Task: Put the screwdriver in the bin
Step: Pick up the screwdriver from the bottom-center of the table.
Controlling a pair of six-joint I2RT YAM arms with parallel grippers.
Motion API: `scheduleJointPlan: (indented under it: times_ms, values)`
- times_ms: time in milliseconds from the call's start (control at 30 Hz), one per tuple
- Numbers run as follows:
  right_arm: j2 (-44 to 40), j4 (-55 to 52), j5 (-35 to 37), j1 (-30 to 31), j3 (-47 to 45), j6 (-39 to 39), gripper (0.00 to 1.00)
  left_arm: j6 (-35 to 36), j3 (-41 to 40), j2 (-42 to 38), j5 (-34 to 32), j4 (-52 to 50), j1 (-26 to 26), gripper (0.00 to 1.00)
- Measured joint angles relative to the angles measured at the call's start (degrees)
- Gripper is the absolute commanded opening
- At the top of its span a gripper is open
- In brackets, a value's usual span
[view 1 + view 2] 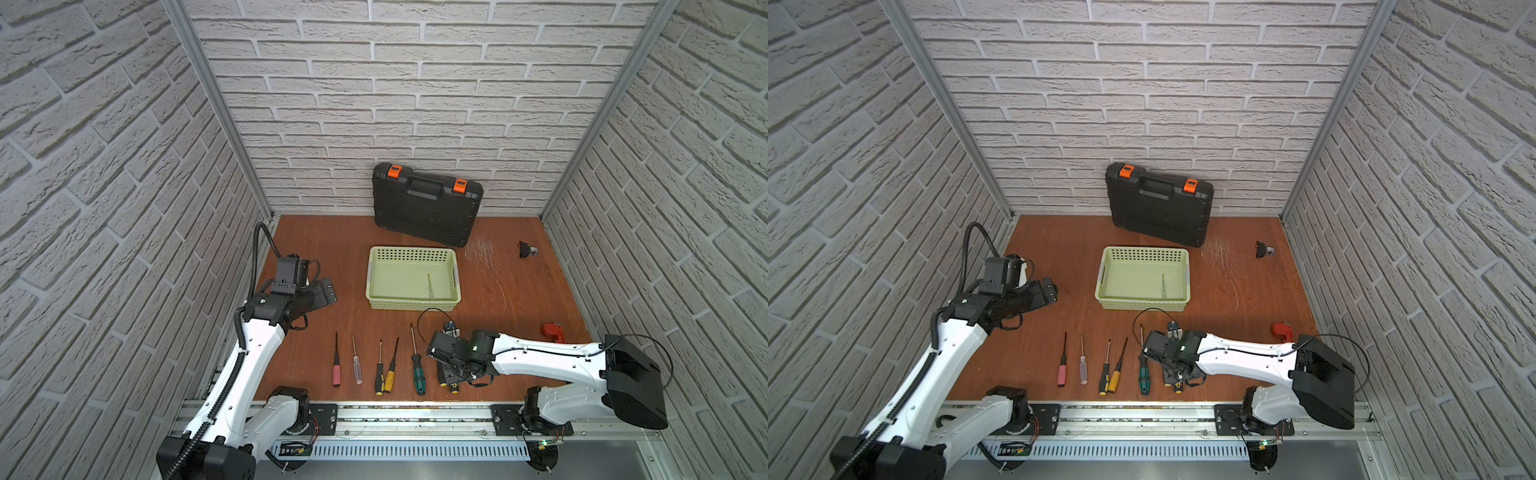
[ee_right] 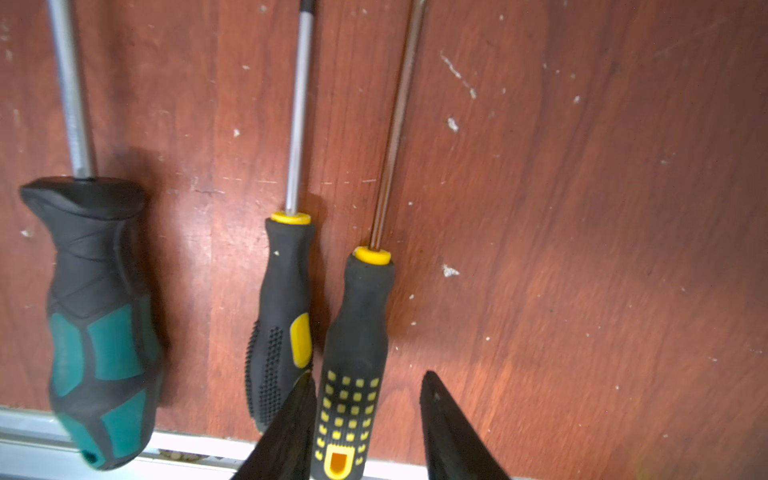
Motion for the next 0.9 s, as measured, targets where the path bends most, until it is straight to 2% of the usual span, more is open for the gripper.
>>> scheduleJointPlan:
  times_ms: [433,567,633,700,733,900]
  values:
    - [2.7,5.7,-2.1,-2.3,-2.9,-1.3,0.41,-0.5,0.0,-0.2,0.0,0.1,-0.1,0.97]
    - [3.6,7.7,-3.0,-2.6,-3.9,-1.3,0.38,-0.5,0.0,-0.6,0.0,0.1,-0.1,0.98]
    - [3.7,8.1,-3.3,-2.7,-3.9,-1.4,0.34,-0.5,0.0,-0.7,0.0,0.0,-0.1,0.98]
    - [3.9,8.5,-3.3,-2.7,-3.8,-1.5,0.24,-0.4,0.0,-1.0,-0.1,-0.2,-0.1,0.98]
    - [3.9,8.6,-3.1,-2.7,-3.7,-1.5,0.07,-0.4,0.0,-1.2,-0.2,-0.2,-0.1,0.98]
    - [4.1,8.2,-3.1,-2.8,-3.3,-1.6,0.06,-0.4,0.0,-2.3,-0.7,-0.3,-0.1,0.98]
